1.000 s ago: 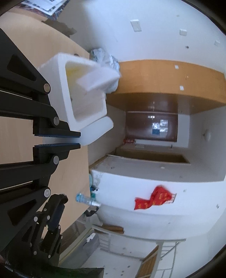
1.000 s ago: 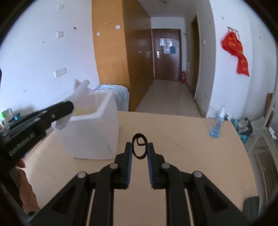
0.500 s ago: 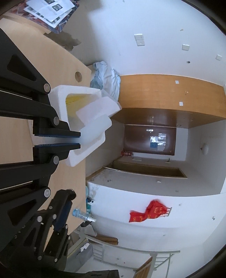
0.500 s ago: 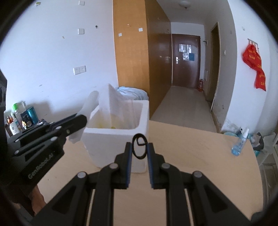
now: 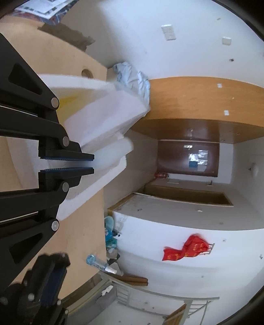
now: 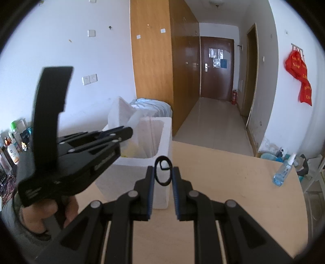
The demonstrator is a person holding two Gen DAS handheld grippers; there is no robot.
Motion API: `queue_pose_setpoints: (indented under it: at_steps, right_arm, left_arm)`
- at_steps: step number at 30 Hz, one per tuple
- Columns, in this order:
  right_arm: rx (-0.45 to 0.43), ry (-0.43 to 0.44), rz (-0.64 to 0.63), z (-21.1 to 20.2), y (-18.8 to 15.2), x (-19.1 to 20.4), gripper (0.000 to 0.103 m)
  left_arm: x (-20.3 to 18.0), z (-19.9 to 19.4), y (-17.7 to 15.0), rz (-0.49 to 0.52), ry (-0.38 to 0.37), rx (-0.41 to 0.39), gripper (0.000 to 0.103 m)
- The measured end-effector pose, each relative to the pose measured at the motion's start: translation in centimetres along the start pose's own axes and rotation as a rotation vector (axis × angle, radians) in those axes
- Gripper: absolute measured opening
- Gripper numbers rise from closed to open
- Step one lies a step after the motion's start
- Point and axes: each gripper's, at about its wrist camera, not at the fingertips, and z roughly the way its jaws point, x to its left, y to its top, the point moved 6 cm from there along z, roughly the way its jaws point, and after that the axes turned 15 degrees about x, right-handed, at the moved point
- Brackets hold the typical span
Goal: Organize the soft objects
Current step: 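Open the left gripper to drop the white tube into the foam box, then lower the black ring into the foam box and open the right gripper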
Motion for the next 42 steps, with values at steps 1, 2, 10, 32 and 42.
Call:
queue_pose_setpoints:
  at_steps: [1,2,10,32,42]
  right_arm:
    - [0.001,0.000,0.001,0.0,0.1,0.0,0.020]
    - [0.002,-0.002,0.003,0.1,0.0,0.0,0.020]
    - [0.004,-0.005,-0.002,-0.1,0.2,0.6,0.020]
    - [0.014,0.061,-0.086,2.6,3.8,5.2,0.020]
    - [0.033,0.072,-0.116,5.3,6.1,7.6,0.020]
  left_arm:
    - [0.1,0.4,0.0,0.003,0.000,0.008,0.006]
    - [0.1,0.8,0.0,0.005,0.002,0.014,0.006]
    - [0.6,0.5,-0.1,-0.021,0.054,-0.013,0.031]
    - [8.1,-11.3,-3.7,-0.142,0.142,-0.283,0.093]
    - [9.6,-12.1,-4.9,-0.170,0.139,-0.284,0.094]
